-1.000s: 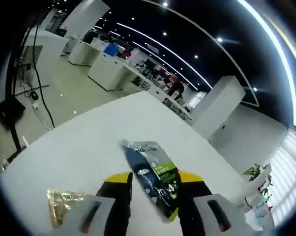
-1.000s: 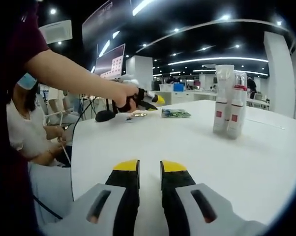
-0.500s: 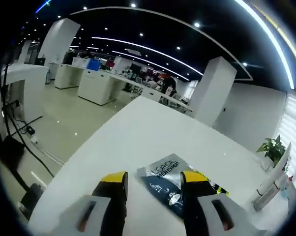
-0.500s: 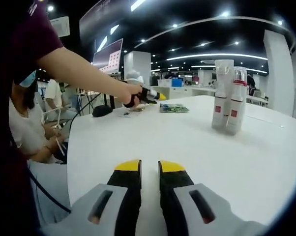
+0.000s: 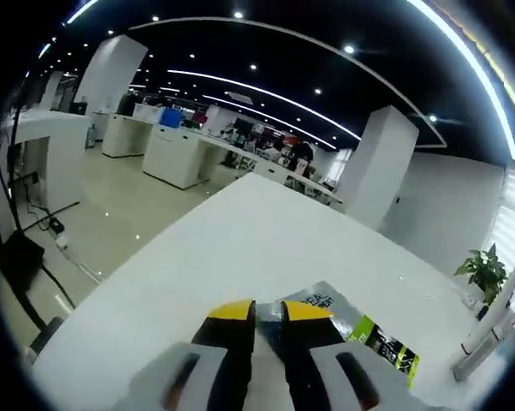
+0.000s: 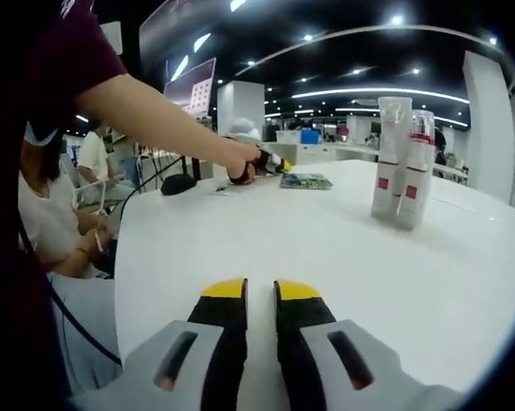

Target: Arrange the skincare products in the storage area until every visible bottle or jar stands upright without overlapping.

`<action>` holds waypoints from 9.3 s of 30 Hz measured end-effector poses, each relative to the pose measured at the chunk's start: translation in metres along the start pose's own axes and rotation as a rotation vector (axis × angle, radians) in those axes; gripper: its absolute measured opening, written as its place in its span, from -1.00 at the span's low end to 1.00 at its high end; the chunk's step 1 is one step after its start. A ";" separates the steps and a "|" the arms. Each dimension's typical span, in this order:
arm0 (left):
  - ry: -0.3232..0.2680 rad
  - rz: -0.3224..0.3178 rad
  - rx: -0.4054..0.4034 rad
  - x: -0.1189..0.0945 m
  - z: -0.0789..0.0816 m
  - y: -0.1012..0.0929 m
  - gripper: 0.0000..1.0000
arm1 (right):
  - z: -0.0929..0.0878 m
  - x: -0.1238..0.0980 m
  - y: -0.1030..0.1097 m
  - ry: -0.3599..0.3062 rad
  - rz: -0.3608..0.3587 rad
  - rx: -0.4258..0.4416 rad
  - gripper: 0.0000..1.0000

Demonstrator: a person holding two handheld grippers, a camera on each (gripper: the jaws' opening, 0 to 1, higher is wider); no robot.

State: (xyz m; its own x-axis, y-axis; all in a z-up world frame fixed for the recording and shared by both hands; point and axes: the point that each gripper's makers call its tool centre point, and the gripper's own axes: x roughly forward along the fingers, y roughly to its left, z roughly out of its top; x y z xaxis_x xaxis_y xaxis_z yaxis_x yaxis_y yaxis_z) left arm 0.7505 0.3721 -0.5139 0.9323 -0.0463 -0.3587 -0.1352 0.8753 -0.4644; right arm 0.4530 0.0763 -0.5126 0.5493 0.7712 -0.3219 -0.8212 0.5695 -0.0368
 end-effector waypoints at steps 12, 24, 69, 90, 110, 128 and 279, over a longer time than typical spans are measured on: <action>0.014 0.013 0.012 -0.011 0.007 -0.002 -1.00 | 0.001 -0.001 -0.004 -0.009 -0.012 0.006 -0.84; -0.063 -0.190 0.077 -0.064 0.031 -0.064 -1.00 | 0.004 -0.002 -0.004 -0.024 -0.013 0.010 -0.85; -0.108 -0.745 0.297 -0.289 -0.061 -0.221 -1.00 | 0.068 0.034 -0.032 -0.174 0.347 0.623 0.60; -0.129 -0.701 0.194 -0.305 -0.078 -0.193 -1.00 | 0.076 0.034 0.007 -0.140 0.475 0.528 -0.99; -0.149 -0.701 0.201 -0.320 -0.093 -0.186 0.10 | 0.097 0.009 0.031 -0.222 0.593 0.432 -1.00; -0.083 -0.823 0.196 -0.334 -0.120 -0.201 -0.95 | 0.163 -0.018 0.010 -0.428 0.642 0.461 -1.00; 0.209 -0.425 -0.042 -0.099 -0.136 -0.163 -0.95 | 0.044 0.131 -0.128 -0.073 -0.111 0.593 -0.84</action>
State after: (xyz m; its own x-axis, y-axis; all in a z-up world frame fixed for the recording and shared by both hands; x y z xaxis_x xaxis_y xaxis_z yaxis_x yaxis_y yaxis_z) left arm 0.6351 0.1684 -0.5125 0.8207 -0.4962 -0.2832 0.2264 0.7376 -0.6361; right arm 0.6366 0.1172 -0.5088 0.6529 0.7038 -0.2800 -0.5439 0.6929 0.4734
